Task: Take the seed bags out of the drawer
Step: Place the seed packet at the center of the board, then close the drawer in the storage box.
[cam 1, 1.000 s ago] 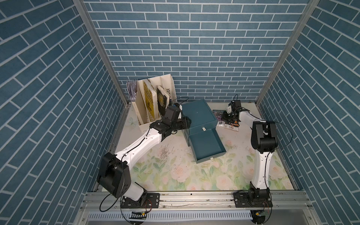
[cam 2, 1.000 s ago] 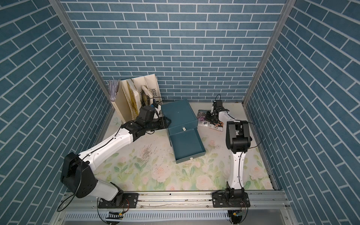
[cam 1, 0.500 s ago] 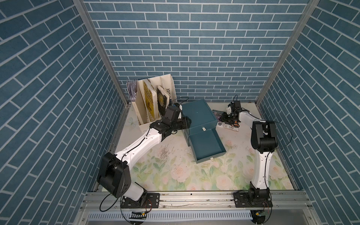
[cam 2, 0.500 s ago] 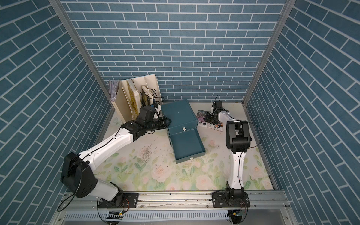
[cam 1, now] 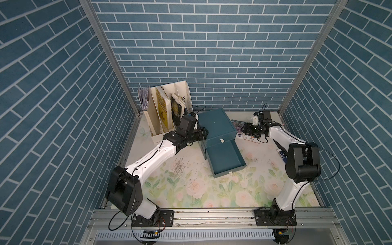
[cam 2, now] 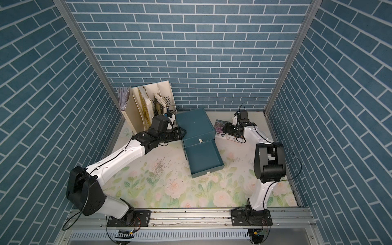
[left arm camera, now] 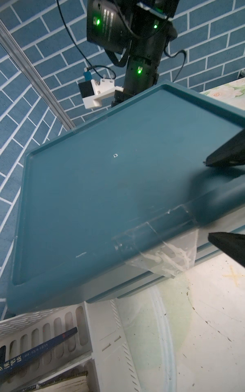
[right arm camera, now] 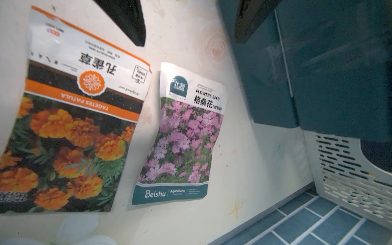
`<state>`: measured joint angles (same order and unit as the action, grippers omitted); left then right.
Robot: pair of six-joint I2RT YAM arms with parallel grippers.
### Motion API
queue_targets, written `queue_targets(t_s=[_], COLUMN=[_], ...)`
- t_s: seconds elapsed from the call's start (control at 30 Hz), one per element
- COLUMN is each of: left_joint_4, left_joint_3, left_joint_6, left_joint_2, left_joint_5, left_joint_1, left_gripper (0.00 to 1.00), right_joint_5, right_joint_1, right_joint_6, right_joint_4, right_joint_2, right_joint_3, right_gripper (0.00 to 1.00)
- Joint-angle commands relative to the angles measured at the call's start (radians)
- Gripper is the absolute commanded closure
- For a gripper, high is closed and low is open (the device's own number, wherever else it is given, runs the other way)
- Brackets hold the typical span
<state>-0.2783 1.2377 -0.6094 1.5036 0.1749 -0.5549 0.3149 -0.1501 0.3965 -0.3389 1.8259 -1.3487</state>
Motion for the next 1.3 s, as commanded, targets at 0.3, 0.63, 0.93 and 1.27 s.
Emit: queue_targets(t_s=[0.3, 0.63, 0.93, 1.27], left_joint_4=[-0.063, -0.065, -0.068, -0.069], left_joint_3=[-0.017, -0.020, -0.029, -0.029], left_joint_6=[0.012, 0.011, 0.011, 0.014], left_joint_2=[0.023, 0.018, 0.009, 0.007], left_joint_5=[-0.021, -0.021, -0.023, -0.023], left_joint_1=[0.005, 0.006, 0.005, 0.005], left_gripper=[0.47, 0.47, 0.47, 0.47], right_joint_5=[0.052, 0.056, 0.096, 0.103], right_joint_1=[-0.074, -0.142, -0.227, -0.368], right_joint_6=[0.001, 0.011, 0.019, 0.096], right_joint_4=[-0.129, -0.246, -0.367, -0.450], right_joint_2=[-0.305, -0.516, -0.648, -0.787], right_joint_3=[0.121, 0.208, 0.256, 0.316], right_gripper=[0.18, 0.16, 0.18, 0.29])
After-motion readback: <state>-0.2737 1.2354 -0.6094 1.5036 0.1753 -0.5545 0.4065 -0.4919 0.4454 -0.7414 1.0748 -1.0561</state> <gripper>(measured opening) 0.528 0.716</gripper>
